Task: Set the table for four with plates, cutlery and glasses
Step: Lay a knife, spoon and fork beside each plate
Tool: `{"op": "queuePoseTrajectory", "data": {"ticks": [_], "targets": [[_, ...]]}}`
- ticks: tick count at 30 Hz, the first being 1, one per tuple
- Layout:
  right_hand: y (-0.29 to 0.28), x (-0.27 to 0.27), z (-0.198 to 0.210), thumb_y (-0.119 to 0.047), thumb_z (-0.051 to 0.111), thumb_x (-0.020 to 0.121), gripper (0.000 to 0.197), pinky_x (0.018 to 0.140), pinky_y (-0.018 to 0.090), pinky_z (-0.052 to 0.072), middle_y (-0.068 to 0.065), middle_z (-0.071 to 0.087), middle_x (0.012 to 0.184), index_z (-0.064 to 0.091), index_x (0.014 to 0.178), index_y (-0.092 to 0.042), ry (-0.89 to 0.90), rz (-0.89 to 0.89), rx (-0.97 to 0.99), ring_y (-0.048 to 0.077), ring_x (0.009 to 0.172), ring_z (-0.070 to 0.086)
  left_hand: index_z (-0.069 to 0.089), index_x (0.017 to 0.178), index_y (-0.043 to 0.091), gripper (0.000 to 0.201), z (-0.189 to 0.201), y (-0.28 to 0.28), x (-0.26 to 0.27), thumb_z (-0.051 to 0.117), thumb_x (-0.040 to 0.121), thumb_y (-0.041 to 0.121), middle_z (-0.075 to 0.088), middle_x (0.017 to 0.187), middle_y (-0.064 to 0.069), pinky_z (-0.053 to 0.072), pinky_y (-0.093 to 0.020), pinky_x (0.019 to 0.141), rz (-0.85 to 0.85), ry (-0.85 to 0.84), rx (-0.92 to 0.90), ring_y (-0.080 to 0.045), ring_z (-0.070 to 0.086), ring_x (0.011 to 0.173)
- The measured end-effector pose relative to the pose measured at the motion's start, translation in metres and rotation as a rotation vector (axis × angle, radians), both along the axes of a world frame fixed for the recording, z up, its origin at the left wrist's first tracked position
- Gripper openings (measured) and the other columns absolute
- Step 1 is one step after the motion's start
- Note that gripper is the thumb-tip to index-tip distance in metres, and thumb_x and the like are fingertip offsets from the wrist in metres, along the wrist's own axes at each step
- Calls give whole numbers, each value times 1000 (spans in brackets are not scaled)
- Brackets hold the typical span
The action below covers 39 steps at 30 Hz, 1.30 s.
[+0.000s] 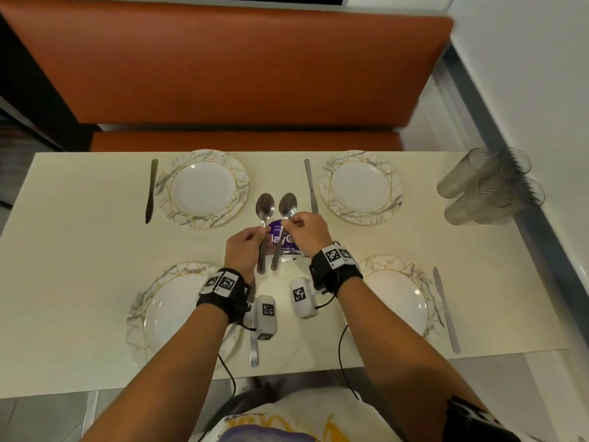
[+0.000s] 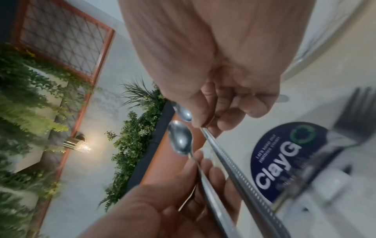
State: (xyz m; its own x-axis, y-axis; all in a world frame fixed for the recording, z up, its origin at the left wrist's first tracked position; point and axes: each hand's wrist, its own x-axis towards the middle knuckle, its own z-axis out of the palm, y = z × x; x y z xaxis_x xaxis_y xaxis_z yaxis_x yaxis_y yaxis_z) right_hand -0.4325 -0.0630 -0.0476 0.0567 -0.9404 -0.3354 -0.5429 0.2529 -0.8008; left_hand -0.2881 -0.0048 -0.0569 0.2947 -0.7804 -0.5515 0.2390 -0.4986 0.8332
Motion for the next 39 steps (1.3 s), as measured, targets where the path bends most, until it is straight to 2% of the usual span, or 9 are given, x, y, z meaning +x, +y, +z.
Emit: {"op": "queuePoseTrajectory", "data": {"ticks": [2, 5, 7, 12, 17, 20, 26, 31, 39], "targets": [[20, -1, -13, -35, 68, 91, 19, 74, 32, 57, -2, 74, 78, 76, 88, -17, 27, 18, 58, 16, 74, 71, 74, 102, 2, 17, -7, 18, 11, 60, 104, 12, 75, 91, -16, 64, -38, 80, 31, 2, 34, -28, 72, 84], [57, 3, -35, -32, 68, 92, 22, 75, 34, 58, 2, 75, 81, 75, 83, -14, 68, 41, 177, 20, 74, 71, 72, 100, 1, 15, -13, 48, 25, 61, 103, 11, 69, 86, -15, 63, -30, 68, 33, 22, 56, -23, 65, 75], [84, 7, -49, -31, 66, 93, 22, 71, 29, 54, 2, 74, 83, 76, 83, -14, 134, 57, 256, 20, 76, 70, 72, 101, 0, 14, -15, 64, 34, 62, 102, 9, 68, 86, -15, 62, -26, 63, 32, 28, 65, -20, 65, 70], [136, 18, -67, -20, 65, 93, 18, 60, 19, 46, 7, 74, 90, 78, 94, -8, 231, 9, 267, 15, 71, 62, 74, 102, 2, 14, -24, 96, 54, 65, 100, 12, 72, 92, -16, 63, -39, 82, 33, 13, 85, -25, 68, 82], [157, 23, -71, -21, 70, 91, 16, 45, 4, 31, 2, 75, 86, 79, 92, -9, 253, -93, 230, -1, 58, 52, 74, 109, -1, 18, -23, 117, 65, 64, 101, 12, 72, 95, -17, 62, -33, 74, 23, -7, 70, -24, 68, 82], [158, 22, -71, -22, 73, 89, 17, 54, 8, 40, 7, 76, 87, 79, 91, -6, 272, -106, 224, 7, 62, 58, 74, 109, -1, 18, -22, 123, 68, 65, 101, 13, 72, 96, -18, 62, -35, 77, 21, -11, 71, -24, 68, 83], [163, 20, -74, -20, 72, 89, 12, 84, 31, 57, 7, 75, 89, 76, 86, -9, 265, -141, 163, 16, 76, 63, 72, 114, -2, 22, -21, 126, 70, 60, 103, 13, 71, 95, -15, 62, -37, 81, 15, -29, 55, -22, 67, 82], [167, 26, -74, -21, 74, 88, 10, 76, 21, 48, 7, 74, 94, 77, 90, -11, 267, -118, 178, 18, 81, 65, 74, 112, 1, 21, -22, 128, 71, 64, 101, 17, 73, 98, -14, 60, -36, 84, 14, -52, 49, -21, 68, 86], [172, 32, -75, -16, 74, 88, 8, 80, 22, 50, 9, 75, 94, 78, 89, -9, 264, -77, 193, 21, 87, 69, 77, 105, 9, 14, -27, 129, 73, 67, 100, 17, 77, 102, -14, 60, -40, 92, 15, -62, 46, -25, 72, 93]]}}
